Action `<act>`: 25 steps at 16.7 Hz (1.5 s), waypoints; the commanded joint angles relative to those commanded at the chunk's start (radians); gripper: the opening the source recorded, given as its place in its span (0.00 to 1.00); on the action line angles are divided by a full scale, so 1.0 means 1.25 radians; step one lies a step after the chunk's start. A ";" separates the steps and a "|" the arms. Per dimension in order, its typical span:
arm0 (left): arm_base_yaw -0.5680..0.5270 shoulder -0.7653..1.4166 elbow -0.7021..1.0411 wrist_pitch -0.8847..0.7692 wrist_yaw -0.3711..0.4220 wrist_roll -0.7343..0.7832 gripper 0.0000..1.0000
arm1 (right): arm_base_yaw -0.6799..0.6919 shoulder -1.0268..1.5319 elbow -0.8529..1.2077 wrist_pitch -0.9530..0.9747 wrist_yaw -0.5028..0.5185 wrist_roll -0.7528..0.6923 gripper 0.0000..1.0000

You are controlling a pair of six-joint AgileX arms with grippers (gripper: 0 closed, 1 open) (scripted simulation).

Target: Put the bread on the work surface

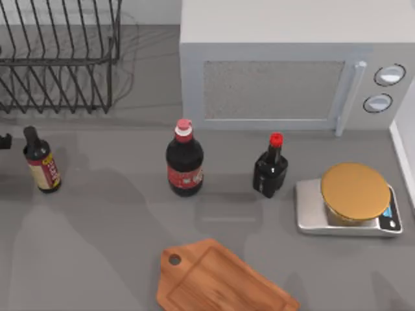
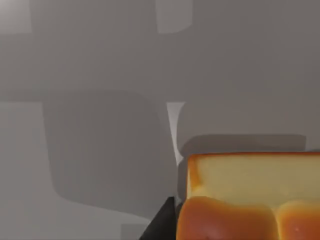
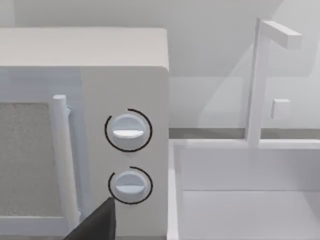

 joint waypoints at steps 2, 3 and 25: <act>0.000 0.000 0.000 0.000 0.000 0.000 0.00 | 0.000 0.000 0.000 0.000 0.000 0.000 1.00; 0.002 -0.023 0.005 -0.011 0.003 -0.001 0.00 | 0.000 0.000 0.000 0.000 0.000 0.000 1.00; -0.002 -0.122 0.206 -0.298 0.000 0.017 0.00 | 0.000 0.000 0.000 0.000 0.000 0.000 1.00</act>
